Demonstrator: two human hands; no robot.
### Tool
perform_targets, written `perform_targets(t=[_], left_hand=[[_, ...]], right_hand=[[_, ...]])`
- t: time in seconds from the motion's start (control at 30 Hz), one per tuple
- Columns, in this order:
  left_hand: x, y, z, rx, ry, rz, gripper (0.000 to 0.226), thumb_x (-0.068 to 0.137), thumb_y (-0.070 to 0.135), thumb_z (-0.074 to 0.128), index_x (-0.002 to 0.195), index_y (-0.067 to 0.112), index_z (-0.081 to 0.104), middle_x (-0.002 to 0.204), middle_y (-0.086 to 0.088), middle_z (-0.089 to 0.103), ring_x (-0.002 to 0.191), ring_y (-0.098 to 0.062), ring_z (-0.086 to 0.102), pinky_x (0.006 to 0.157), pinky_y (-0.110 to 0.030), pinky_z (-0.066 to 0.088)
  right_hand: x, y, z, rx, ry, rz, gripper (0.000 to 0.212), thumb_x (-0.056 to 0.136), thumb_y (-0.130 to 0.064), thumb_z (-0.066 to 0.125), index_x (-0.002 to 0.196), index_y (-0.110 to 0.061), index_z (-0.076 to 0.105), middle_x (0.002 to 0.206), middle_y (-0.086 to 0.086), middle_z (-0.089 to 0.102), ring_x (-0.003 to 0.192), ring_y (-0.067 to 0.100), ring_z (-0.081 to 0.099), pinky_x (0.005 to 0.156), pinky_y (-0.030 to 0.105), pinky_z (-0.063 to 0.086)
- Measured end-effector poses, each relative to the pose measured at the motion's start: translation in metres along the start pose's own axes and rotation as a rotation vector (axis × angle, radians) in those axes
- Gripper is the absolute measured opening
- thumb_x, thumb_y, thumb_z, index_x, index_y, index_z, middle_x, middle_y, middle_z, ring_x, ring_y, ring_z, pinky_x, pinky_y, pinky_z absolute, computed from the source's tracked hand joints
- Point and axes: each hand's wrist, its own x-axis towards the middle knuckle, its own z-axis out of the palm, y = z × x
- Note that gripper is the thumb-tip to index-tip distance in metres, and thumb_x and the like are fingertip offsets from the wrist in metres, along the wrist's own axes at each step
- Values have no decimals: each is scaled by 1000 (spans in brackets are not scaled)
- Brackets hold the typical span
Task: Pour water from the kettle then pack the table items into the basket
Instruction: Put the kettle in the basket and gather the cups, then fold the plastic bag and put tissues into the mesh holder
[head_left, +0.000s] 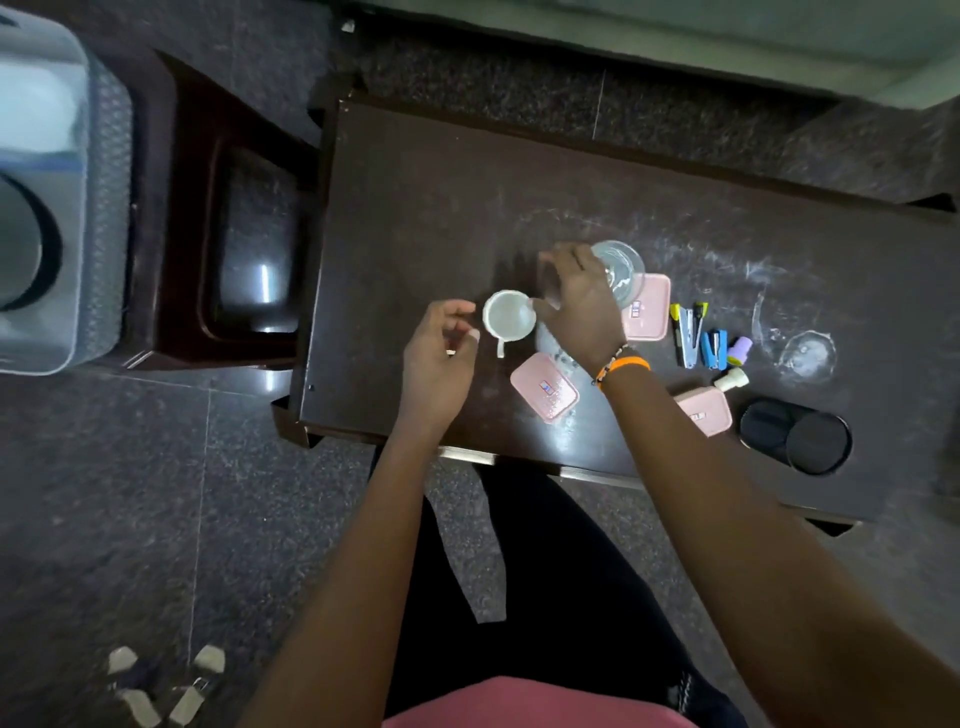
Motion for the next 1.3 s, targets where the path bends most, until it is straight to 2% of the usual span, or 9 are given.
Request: perform_targets(t=[0.2,0.33,0.6,0.7,0.83,1.0,1.1,1.2,1.3], left_hand=[[2,-19,-91,-107,173,-35,25,86,8,55,107,22,58,79,16,54,70,15,51,69,-1,38],[10,-39,-170,-224,340,-35,25,87,6,55,104,25,56,81,13,54,70,5,52,69,-11,44],[54,-84,-310,-273,538,-100,21,88,7,53,106,17,58,79,15,50,61,11,50,57,1,37],[72,-97,-339,-244,518,-134,23,87,8,53,109,15,58,80,16,50,70,4,50,60,-1,37],[86,-115,-357,-278,430,-167,23,88,10,53,109,19,58,83,16,51,81,-8,52,72,-20,41],[92,-127,-363,-324,373,-195,24,87,10,54,108,22,59,101,0,55,82,-7,53,85,-32,45],[92,-124,-366,-367,348,-187,23,88,9,52,105,23,59,100,-1,55,78,-1,51,76,-21,43],[91,-111,-367,-417,333,-157,21,89,7,53,102,22,58,84,9,52,77,-5,52,71,-14,42],[91,-93,-366,-463,326,-134,18,89,8,53,99,22,58,81,10,51,80,-9,51,77,-18,43]], right_hand=[[-9,-119,41,46,-90,-241,28,85,-15,60,113,-9,61,118,11,59,113,28,52,98,31,36],[0,-211,72,59,-128,-380,37,85,-10,57,122,-10,56,119,12,57,110,28,52,99,32,38],[62,-378,138,-182,-67,-650,45,85,-4,44,130,-5,48,128,16,51,117,33,48,105,36,32],[100,-413,167,-436,-117,-627,43,92,-23,44,133,-11,45,145,13,37,136,28,33,115,44,21],[140,-439,204,-670,-221,-548,43,92,-37,46,126,-12,55,159,13,7,145,33,12,117,52,12],[167,-448,219,-685,-314,-439,43,89,-25,46,130,-11,50,160,9,5,146,29,14,115,60,9],[172,-452,211,-594,-242,-460,48,85,-13,52,132,-7,46,155,8,24,139,24,32,114,61,9],[167,-451,191,-319,-43,-455,45,85,-4,47,129,-10,52,145,8,43,132,23,44,118,50,9],[146,-449,164,185,153,-333,34,83,-2,53,113,-8,67,124,10,64,118,20,57,108,26,33]])
